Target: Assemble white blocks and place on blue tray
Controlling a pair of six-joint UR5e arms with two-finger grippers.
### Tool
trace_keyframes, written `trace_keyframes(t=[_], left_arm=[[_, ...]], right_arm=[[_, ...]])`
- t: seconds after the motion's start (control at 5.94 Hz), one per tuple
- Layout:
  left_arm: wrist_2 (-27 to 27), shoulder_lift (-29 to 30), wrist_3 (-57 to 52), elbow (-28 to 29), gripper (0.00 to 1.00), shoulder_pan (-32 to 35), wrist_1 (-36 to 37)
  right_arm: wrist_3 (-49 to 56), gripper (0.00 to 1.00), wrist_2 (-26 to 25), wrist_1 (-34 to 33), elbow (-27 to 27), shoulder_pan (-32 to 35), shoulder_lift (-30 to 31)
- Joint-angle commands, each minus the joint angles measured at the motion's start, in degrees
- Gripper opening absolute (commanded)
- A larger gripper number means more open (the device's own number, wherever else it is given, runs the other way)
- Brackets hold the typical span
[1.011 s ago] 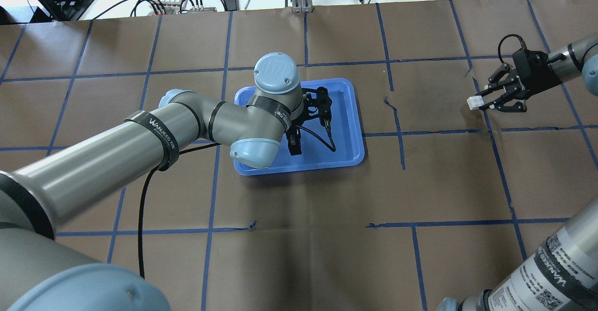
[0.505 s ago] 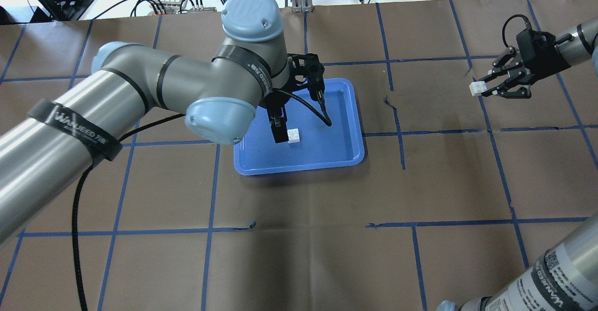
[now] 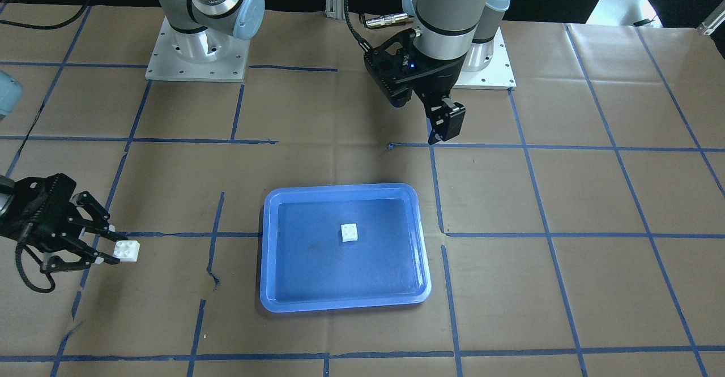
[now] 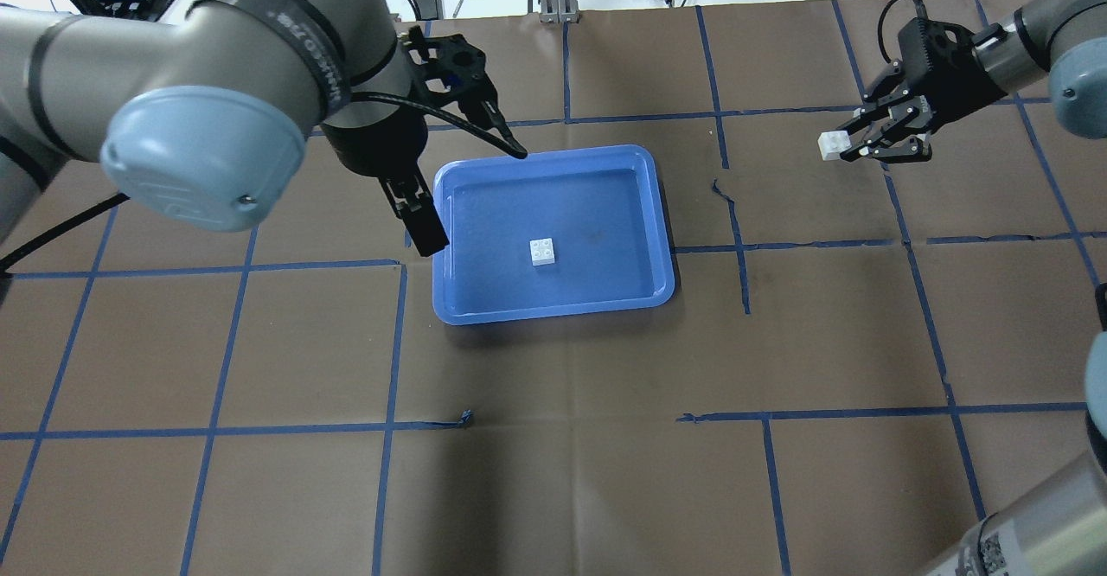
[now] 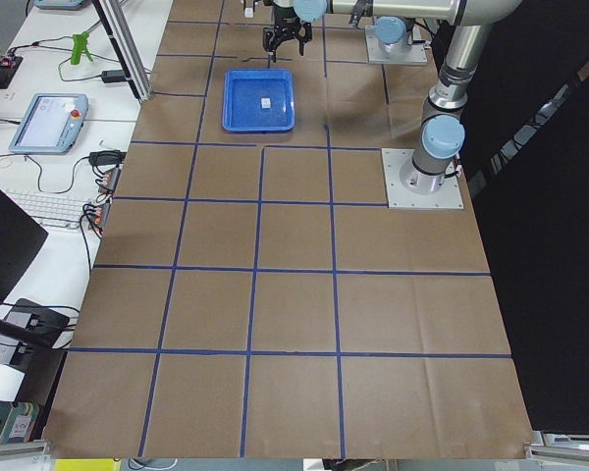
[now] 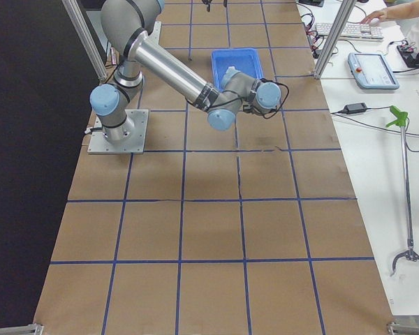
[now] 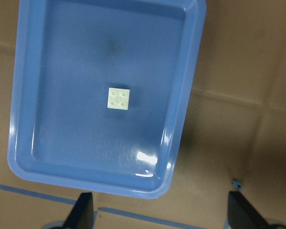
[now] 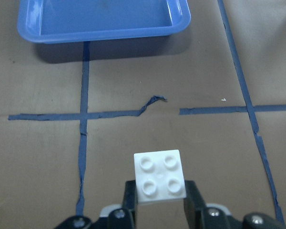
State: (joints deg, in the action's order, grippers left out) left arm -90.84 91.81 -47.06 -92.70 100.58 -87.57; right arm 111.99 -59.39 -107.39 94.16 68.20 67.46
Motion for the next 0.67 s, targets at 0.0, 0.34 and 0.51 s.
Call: trace_keyframes(t=[0.0,0.34,0.51], left_arm=[[-0.03,-5.29,5.74,-0.90,0.99,-5.97,-2.77],[0.05,-7.87,15.16,-0.91,0.99,-9.79,-1.83],[0.05,-7.62,31.07,-1.08,0.99,-9.88,3.06]], right_arm=[[-8.59,0.31,3.11,-0.89,1.37,8.92,0.83],[-23.33,0.31,5.34,-17.65,7.74,16.74,0.57],[-32.01,0.31,5.08,-31.86,13.45,20.27,0.31]])
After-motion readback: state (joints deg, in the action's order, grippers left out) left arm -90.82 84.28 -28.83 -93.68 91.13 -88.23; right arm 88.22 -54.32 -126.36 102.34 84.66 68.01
